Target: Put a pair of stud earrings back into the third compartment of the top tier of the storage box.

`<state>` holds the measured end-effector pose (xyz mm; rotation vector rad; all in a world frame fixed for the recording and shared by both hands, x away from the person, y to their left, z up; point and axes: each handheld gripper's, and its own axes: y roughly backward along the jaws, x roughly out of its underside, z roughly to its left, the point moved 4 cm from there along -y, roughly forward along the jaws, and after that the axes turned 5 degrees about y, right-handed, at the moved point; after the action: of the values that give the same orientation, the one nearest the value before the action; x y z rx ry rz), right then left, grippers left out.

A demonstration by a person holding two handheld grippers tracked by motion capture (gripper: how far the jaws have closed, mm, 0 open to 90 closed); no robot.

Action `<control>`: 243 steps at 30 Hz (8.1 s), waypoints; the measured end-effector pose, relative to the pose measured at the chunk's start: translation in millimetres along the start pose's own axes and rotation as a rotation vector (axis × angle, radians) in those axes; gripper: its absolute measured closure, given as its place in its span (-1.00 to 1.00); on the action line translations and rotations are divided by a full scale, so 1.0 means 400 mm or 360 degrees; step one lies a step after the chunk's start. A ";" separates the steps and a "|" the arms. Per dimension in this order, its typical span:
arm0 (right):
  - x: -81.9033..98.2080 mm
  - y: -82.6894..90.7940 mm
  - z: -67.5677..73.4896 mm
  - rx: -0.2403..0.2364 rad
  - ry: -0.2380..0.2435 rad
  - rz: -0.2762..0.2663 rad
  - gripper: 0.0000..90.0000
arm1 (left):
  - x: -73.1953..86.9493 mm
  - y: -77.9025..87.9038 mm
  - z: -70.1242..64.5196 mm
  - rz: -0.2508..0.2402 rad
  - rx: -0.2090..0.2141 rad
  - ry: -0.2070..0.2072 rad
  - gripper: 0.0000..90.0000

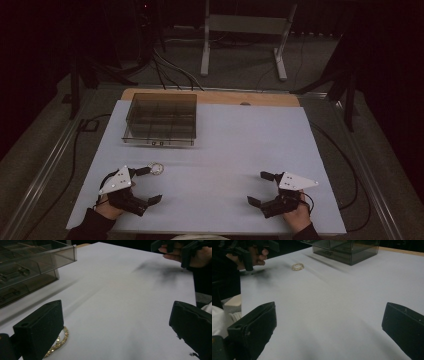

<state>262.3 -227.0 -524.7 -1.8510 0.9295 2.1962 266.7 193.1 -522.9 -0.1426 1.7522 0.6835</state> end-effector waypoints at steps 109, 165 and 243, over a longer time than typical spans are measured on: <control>-0.005 0.010 -0.011 0.0024 -0.0088 -0.0026 -1.00 | -0.020 -0.094 0.072 0.0440 -0.0326 0.0075 -0.60; -0.004 0.010 -0.011 0.0022 -0.0102 -0.0019 -1.00 | -0.010 -0.099 0.113 0.0505 -0.0390 0.0141 0.95; -0.003 0.010 -0.015 0.0026 -0.0113 -0.0031 -1.00 | -0.224 -0.132 0.088 0.0299 -0.0213 0.0073 0.95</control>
<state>266.1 -232.9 -522.5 -1.7550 0.9100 2.2205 346.8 145.1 -465.1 -0.0859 1.7779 0.9414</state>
